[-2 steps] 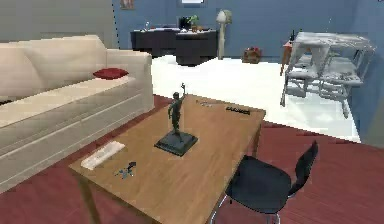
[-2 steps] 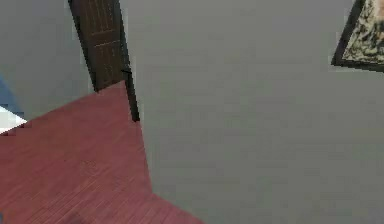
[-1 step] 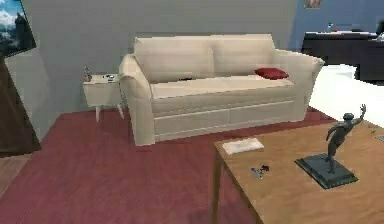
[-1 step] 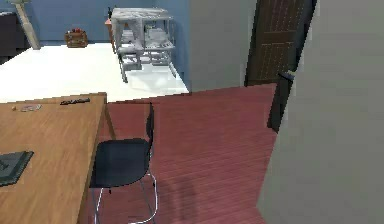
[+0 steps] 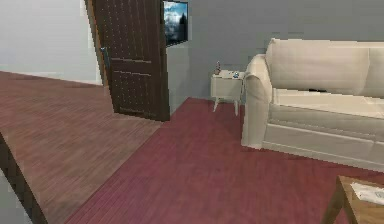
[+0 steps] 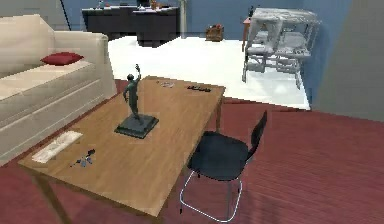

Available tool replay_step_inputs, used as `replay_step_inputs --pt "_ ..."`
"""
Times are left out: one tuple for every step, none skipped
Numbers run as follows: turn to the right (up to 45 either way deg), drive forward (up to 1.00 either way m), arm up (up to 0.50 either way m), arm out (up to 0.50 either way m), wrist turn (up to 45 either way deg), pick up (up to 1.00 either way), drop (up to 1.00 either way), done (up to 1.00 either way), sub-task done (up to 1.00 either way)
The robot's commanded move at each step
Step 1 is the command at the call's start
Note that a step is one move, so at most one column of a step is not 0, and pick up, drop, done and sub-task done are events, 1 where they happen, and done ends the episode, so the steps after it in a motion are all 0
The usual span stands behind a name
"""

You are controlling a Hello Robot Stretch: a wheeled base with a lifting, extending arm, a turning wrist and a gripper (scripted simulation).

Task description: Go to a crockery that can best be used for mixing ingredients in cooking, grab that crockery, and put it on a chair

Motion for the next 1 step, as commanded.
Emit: replay_step_inputs --pt "0.0 0.05 0.0 0.0 0.0 0.0 0.0 0.0 0.0"
